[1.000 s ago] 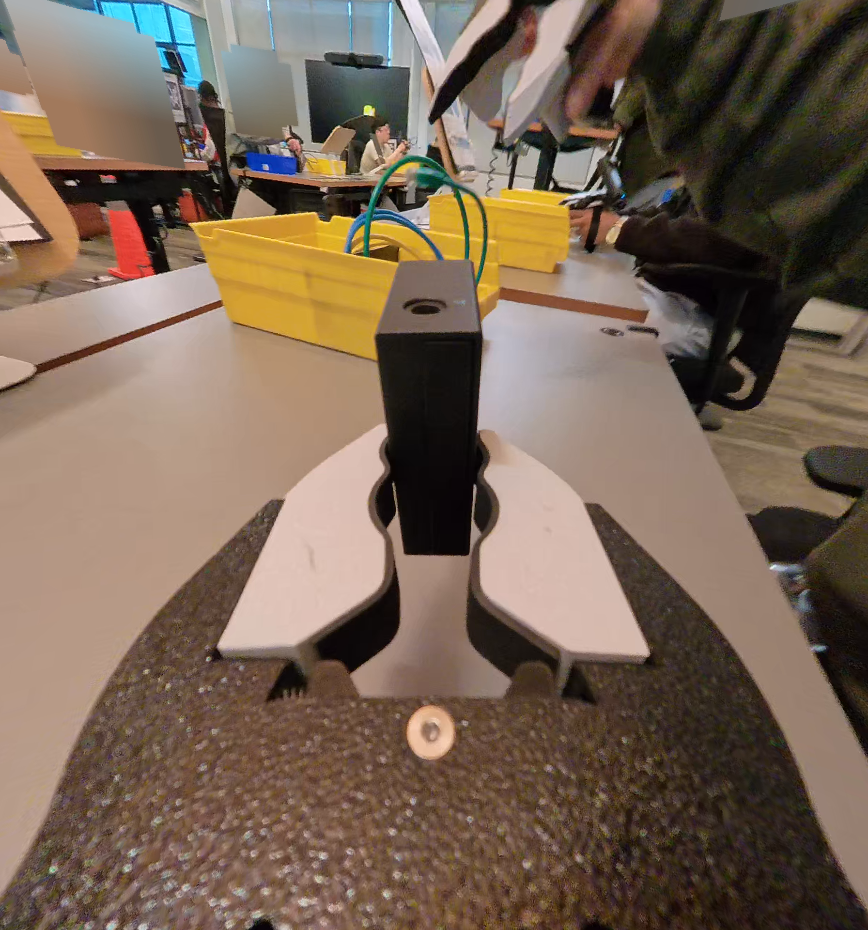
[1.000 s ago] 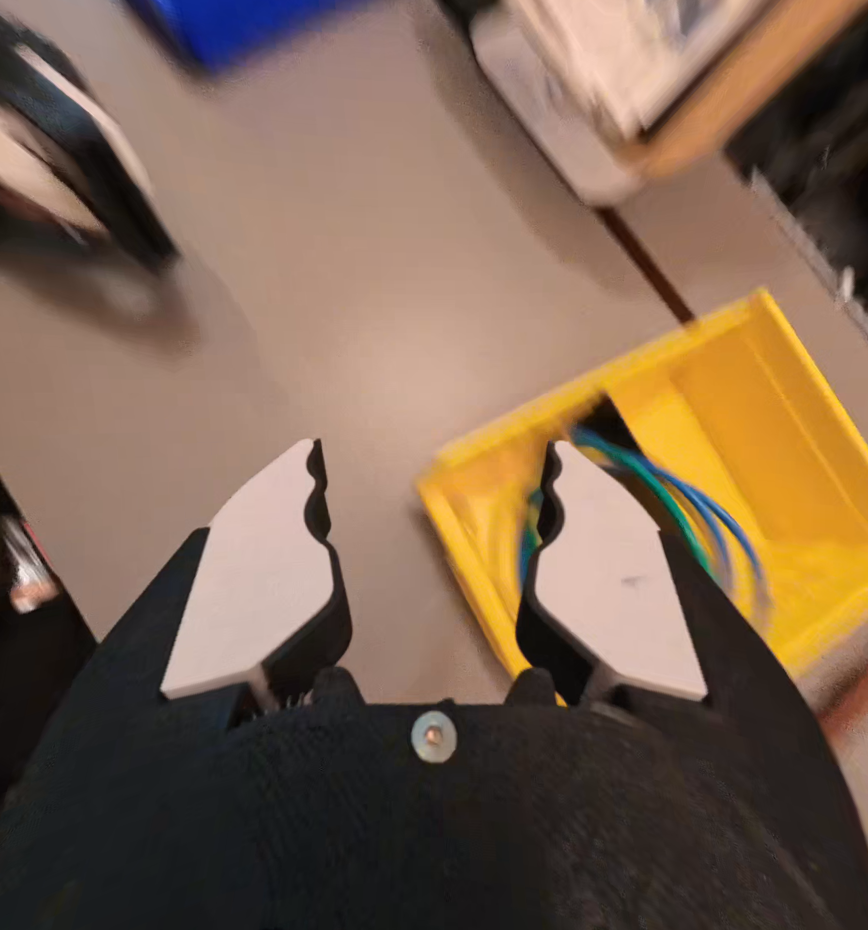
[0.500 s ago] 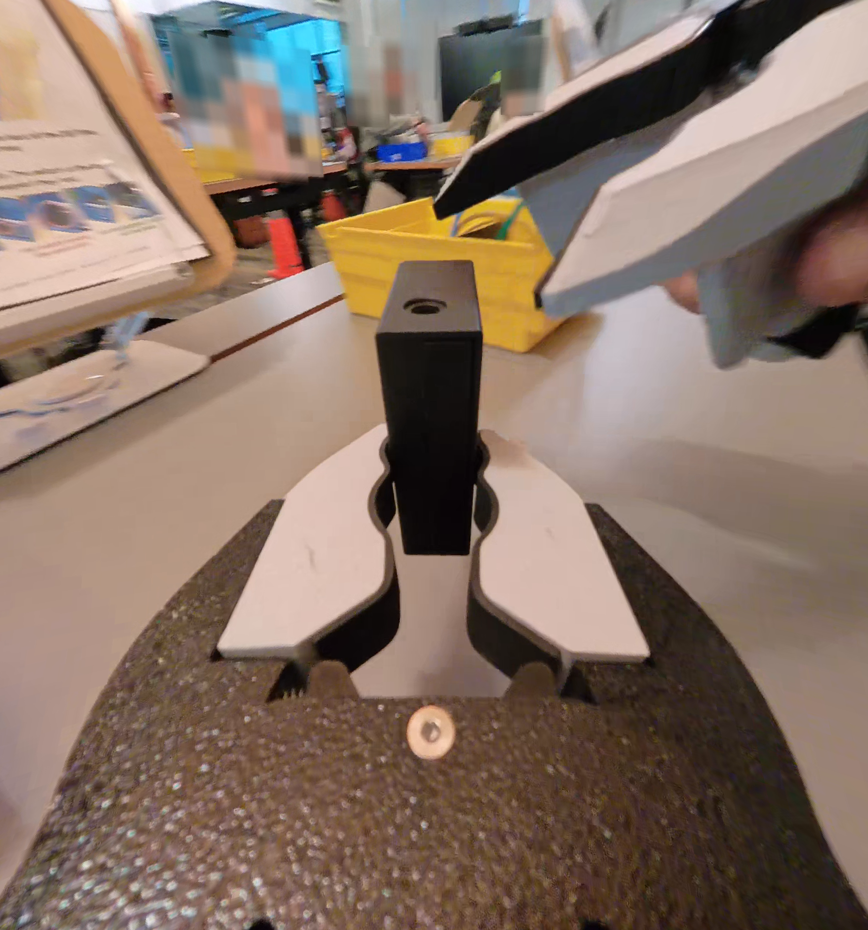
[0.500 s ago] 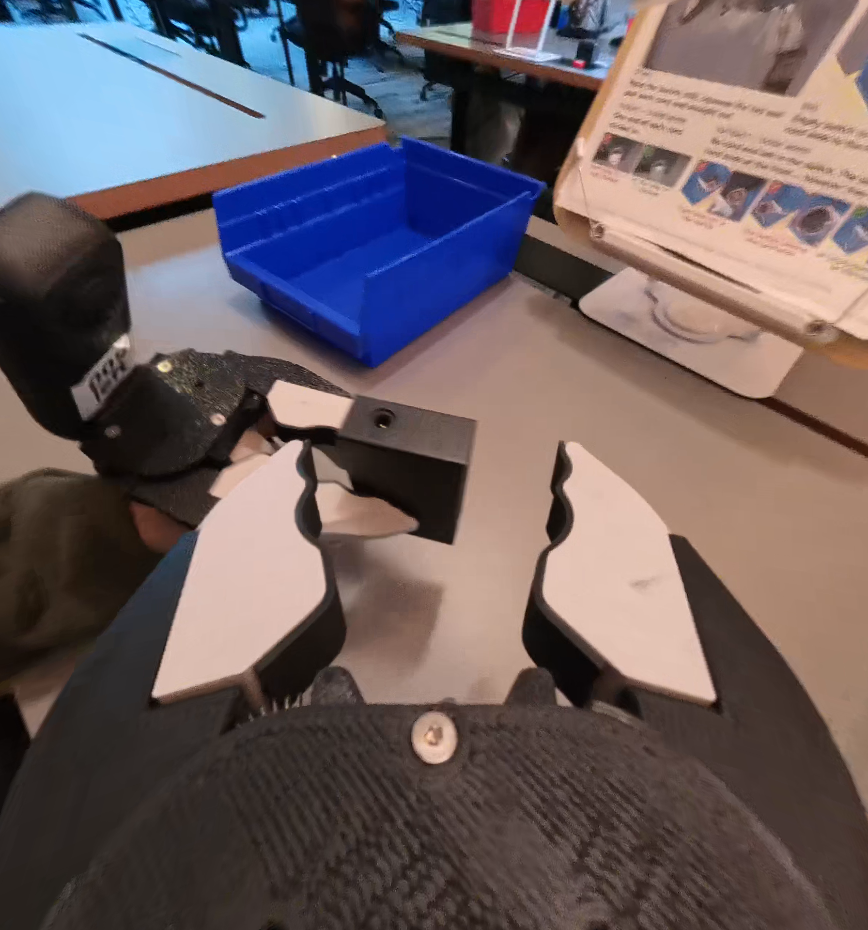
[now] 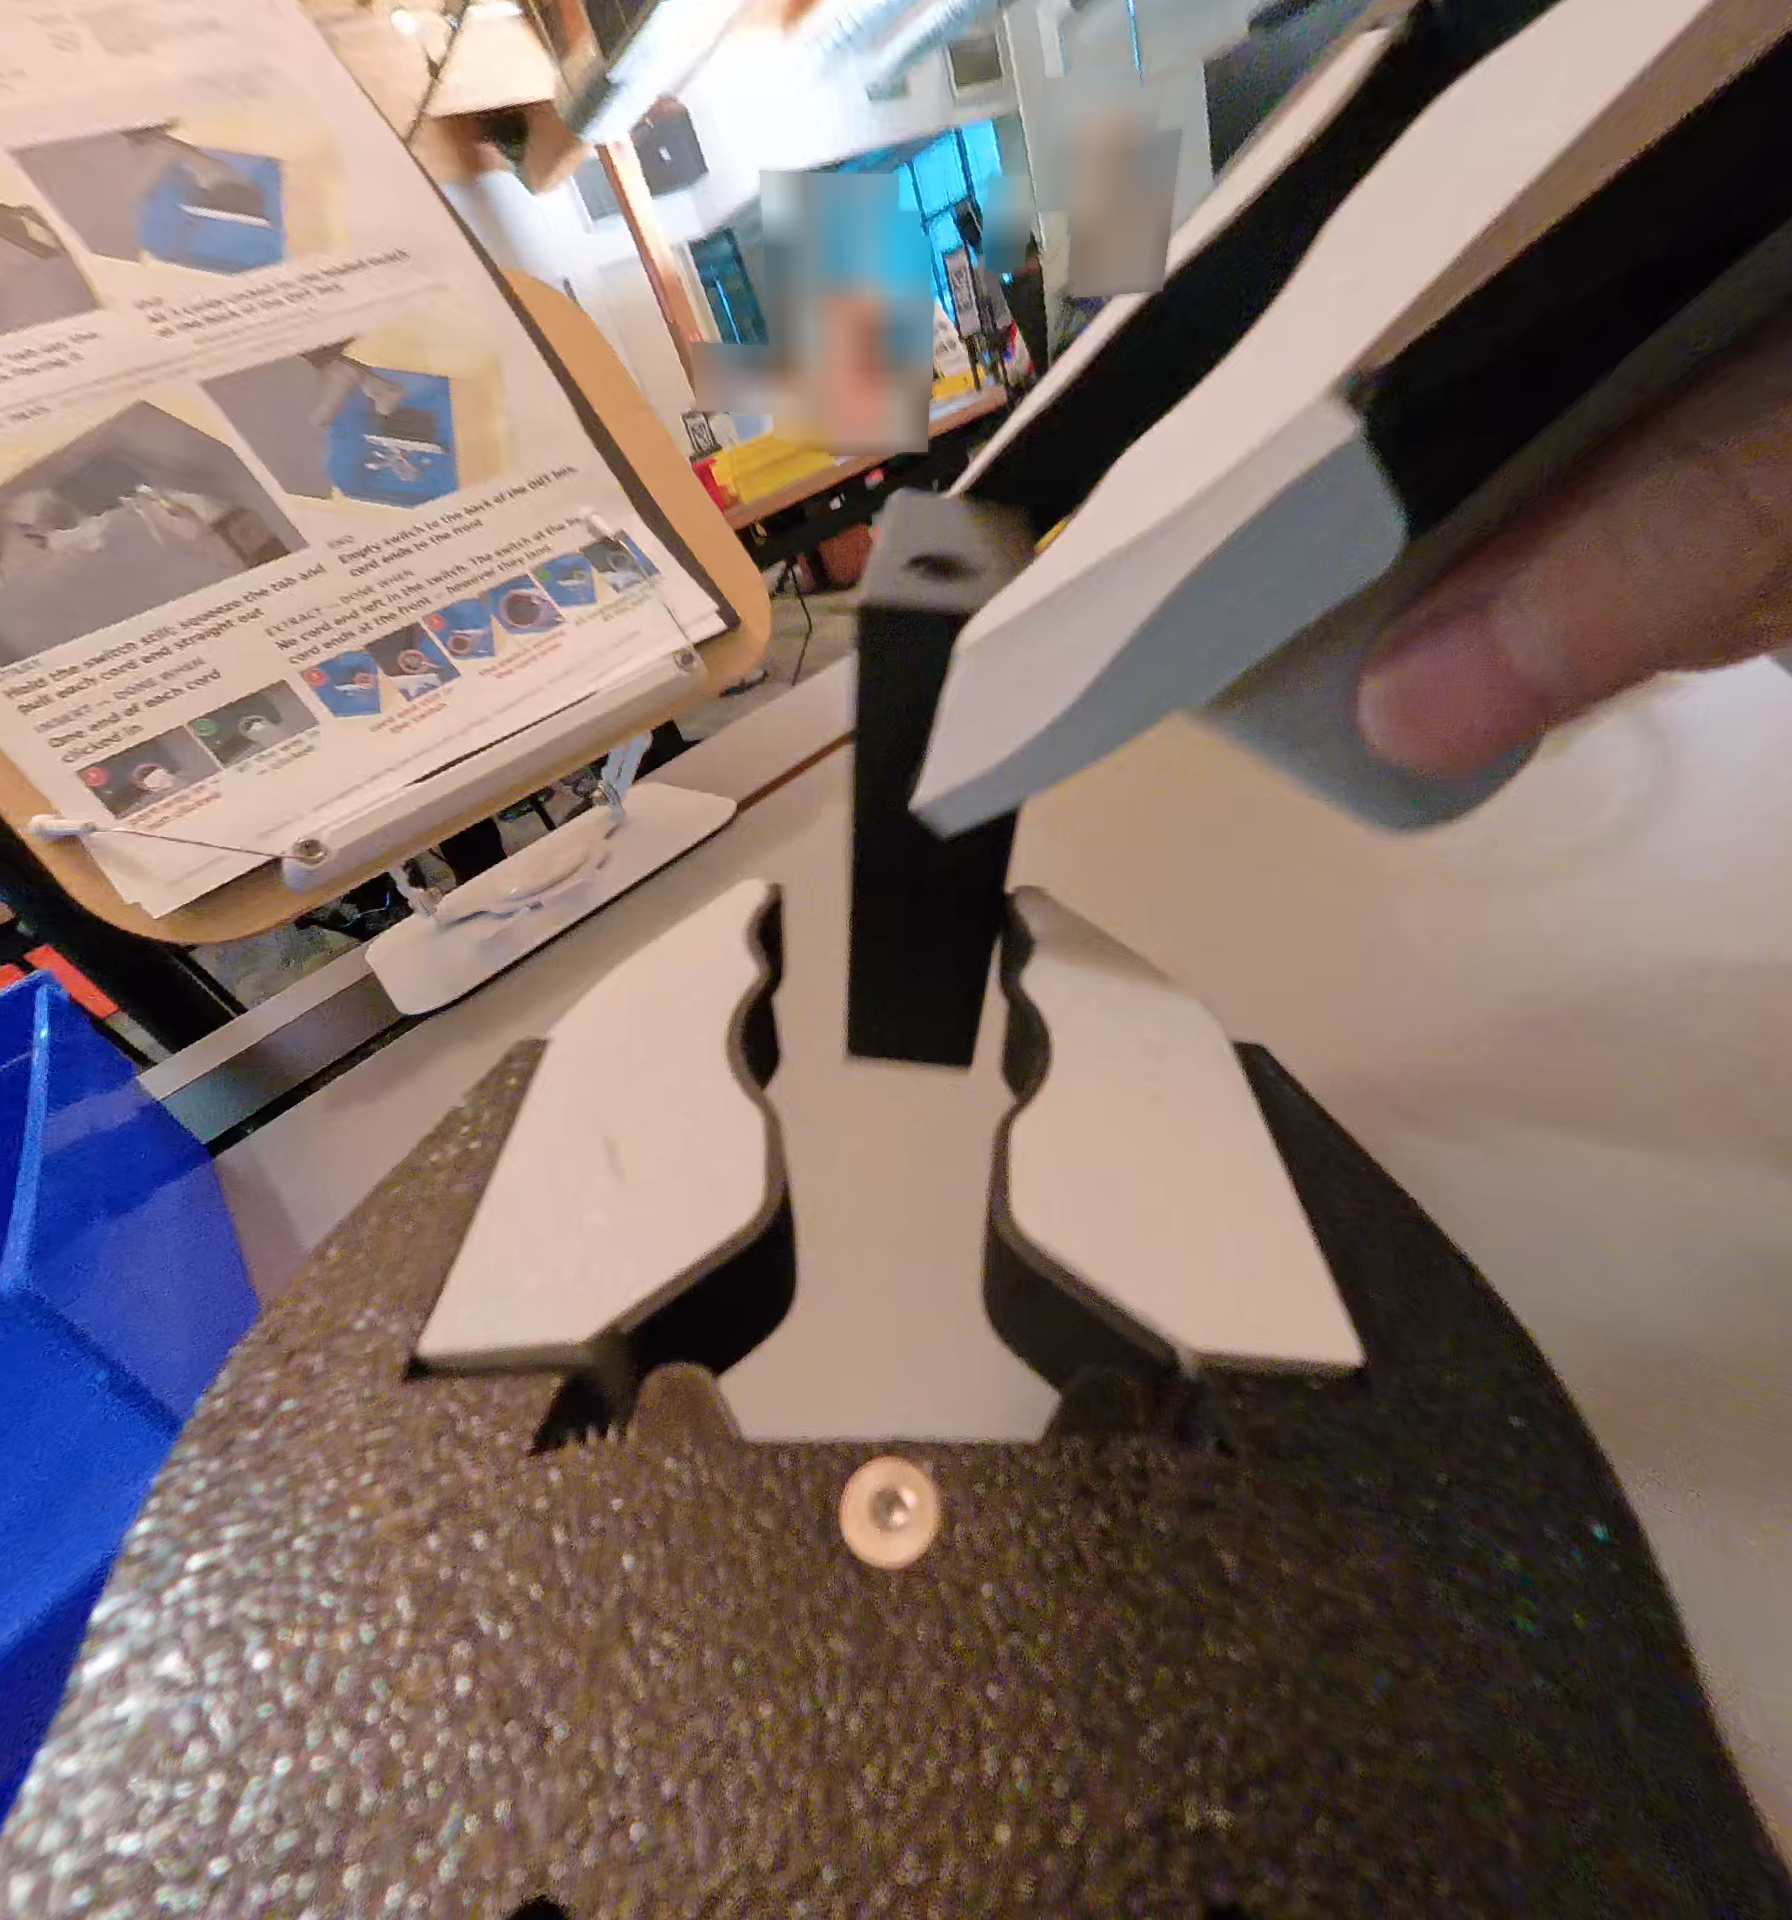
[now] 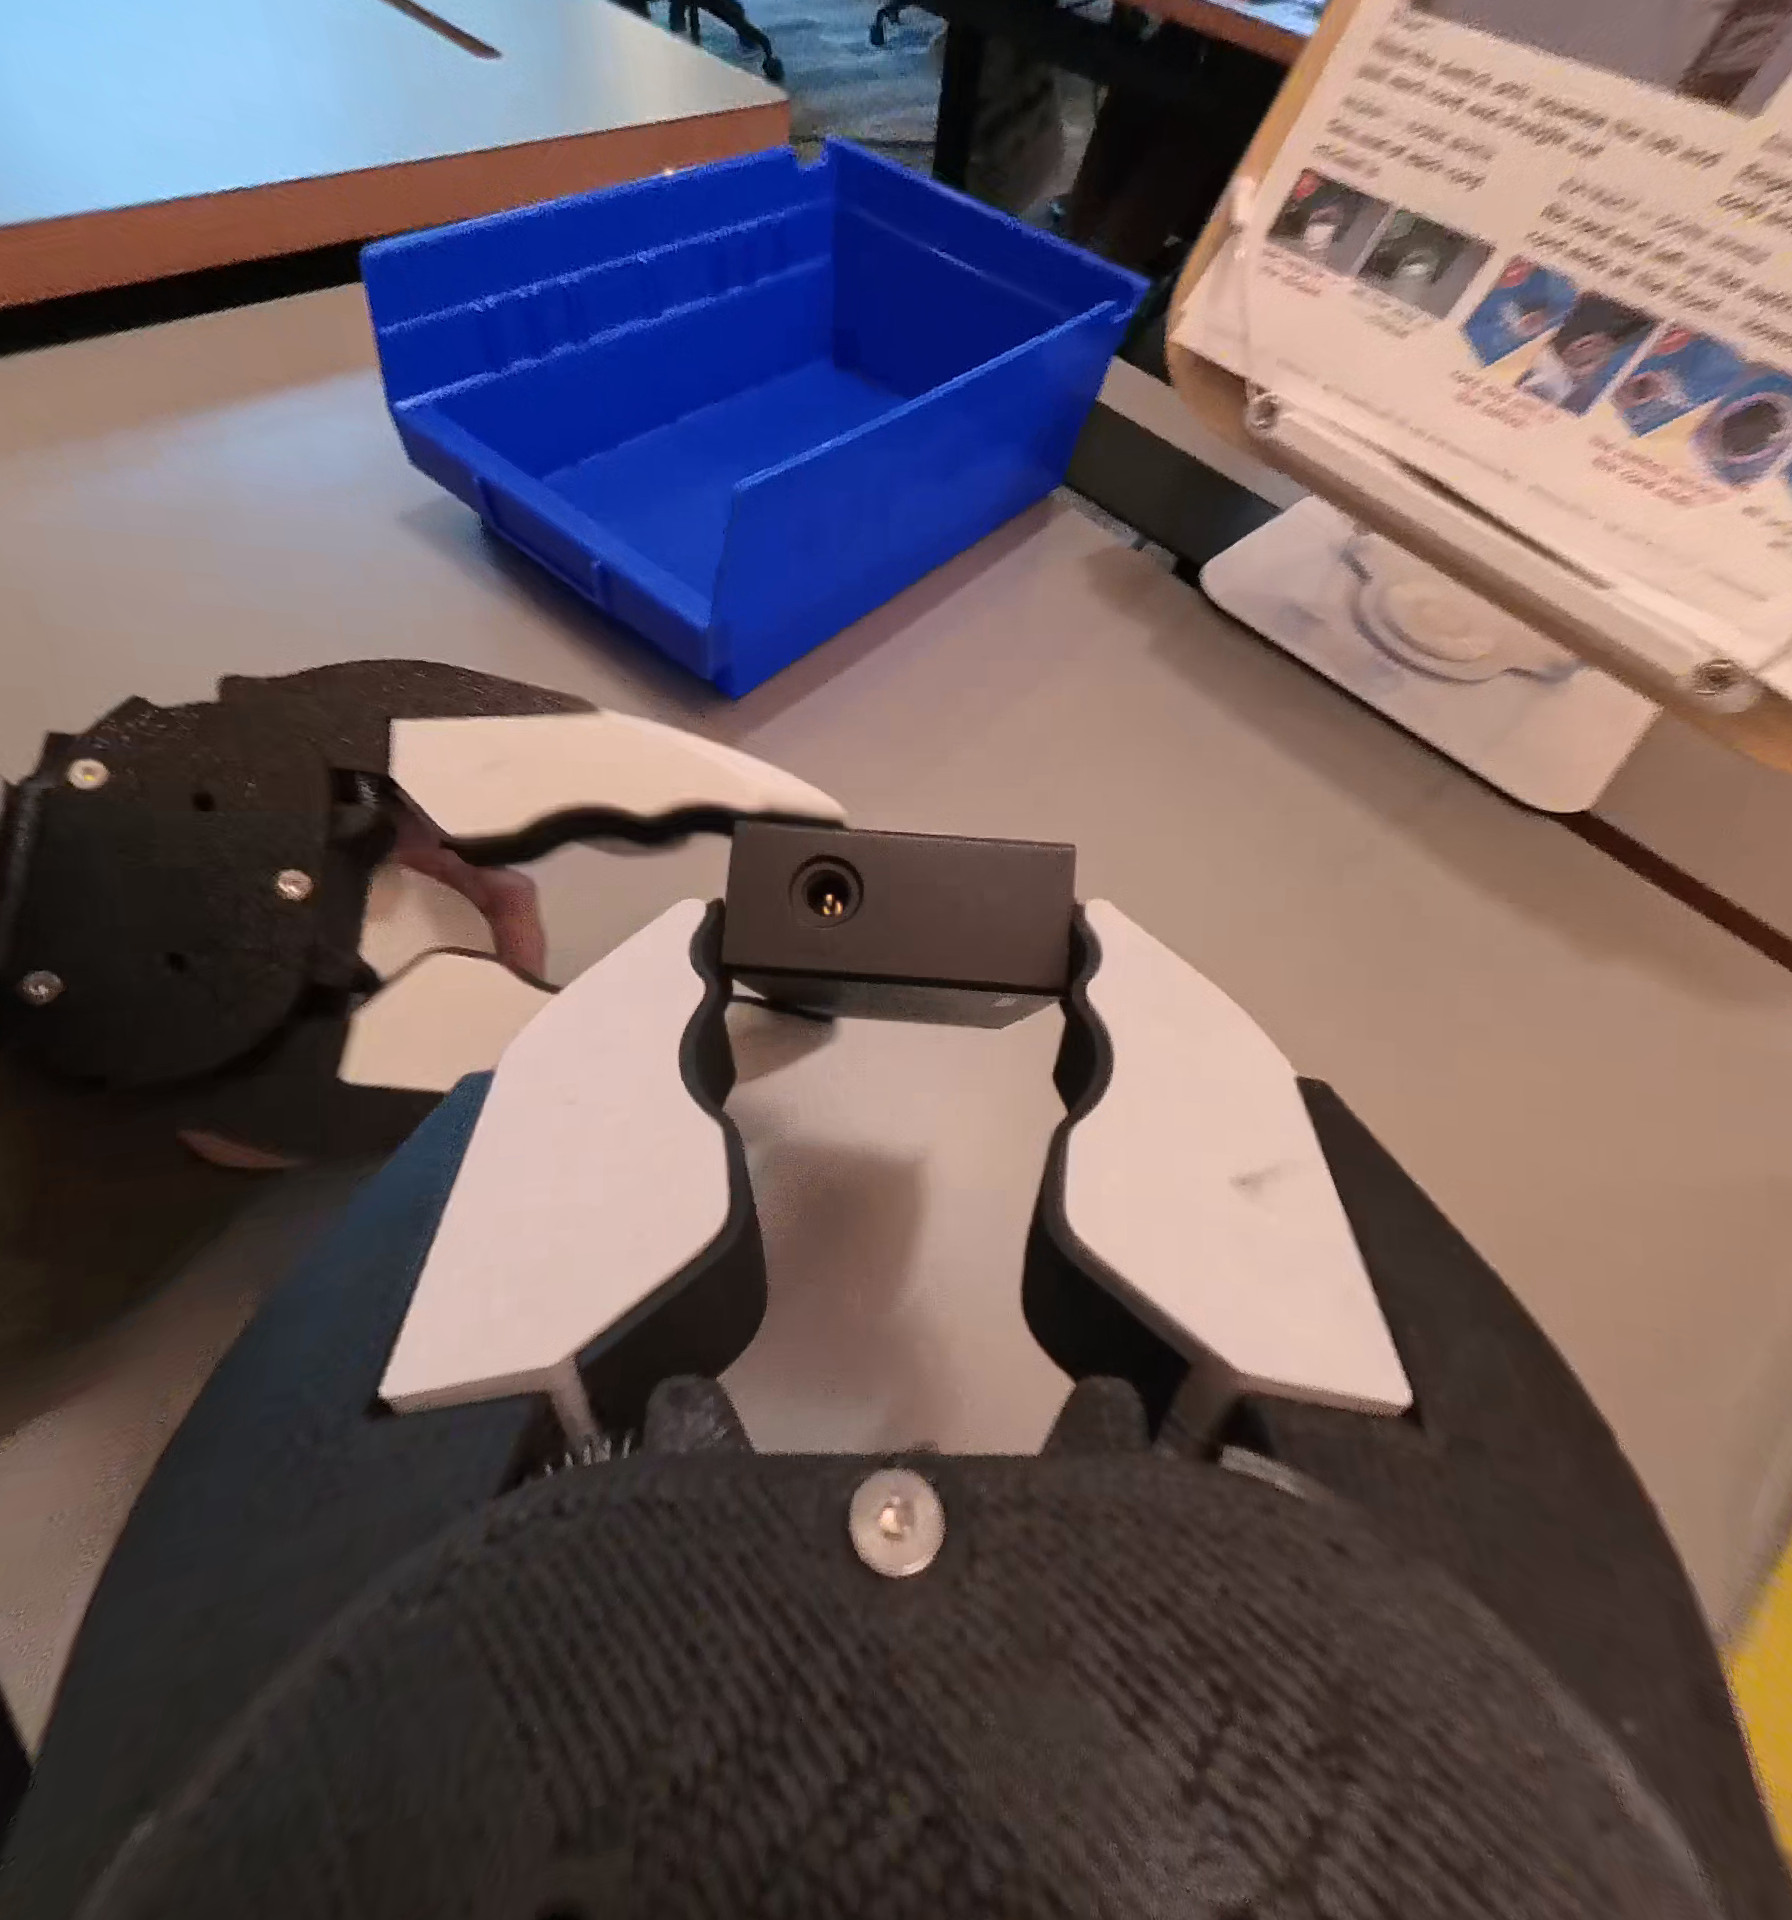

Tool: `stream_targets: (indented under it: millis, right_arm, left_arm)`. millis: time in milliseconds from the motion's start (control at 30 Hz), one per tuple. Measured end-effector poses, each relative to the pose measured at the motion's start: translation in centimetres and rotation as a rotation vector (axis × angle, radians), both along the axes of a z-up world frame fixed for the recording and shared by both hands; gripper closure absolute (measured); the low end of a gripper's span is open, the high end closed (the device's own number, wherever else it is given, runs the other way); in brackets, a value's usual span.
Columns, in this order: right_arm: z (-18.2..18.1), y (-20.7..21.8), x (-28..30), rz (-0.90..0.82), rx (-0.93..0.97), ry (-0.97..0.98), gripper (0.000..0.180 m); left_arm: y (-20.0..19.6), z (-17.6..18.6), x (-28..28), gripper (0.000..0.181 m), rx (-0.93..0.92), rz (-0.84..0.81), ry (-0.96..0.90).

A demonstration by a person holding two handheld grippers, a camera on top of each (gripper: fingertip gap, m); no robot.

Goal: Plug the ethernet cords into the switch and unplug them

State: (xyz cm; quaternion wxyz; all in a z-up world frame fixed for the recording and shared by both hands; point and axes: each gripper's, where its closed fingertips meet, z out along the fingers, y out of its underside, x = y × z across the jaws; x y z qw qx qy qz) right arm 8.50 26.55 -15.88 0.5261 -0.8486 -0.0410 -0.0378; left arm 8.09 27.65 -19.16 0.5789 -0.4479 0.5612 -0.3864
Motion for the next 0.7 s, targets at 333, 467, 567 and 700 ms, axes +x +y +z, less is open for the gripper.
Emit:
stream_targets:
  millis: [333, 467, 567, 700]
  right_arm:
    - [10.6, -7.5, 29.3, -0.502, -0.171, -0.126, 0.118]
    - [5.6, -7.4, 37.3, -0.563, -0.425, 0.011, 0.118]
    - [1.9, -6.2, 40.2, -0.582, -0.512, 0.056, 0.118]
    - [-3.4, -6.1, 41.4, -0.542, -0.76, -0.001, 0.118]
  left_arm:
    - [0.4, -0.9, 0.2, 0.132, -0.141, -0.058, 0.015]
    - [0.2, -1.0, 0.4, 0.136, -0.107, -0.052, 0.026]
    - [0.1, -1.0, 0.4, 0.138, -0.09, -0.051, 0.025]
    - [0.1, -1.0, 0.5, 0.14, -0.083, -0.053, 0.022]
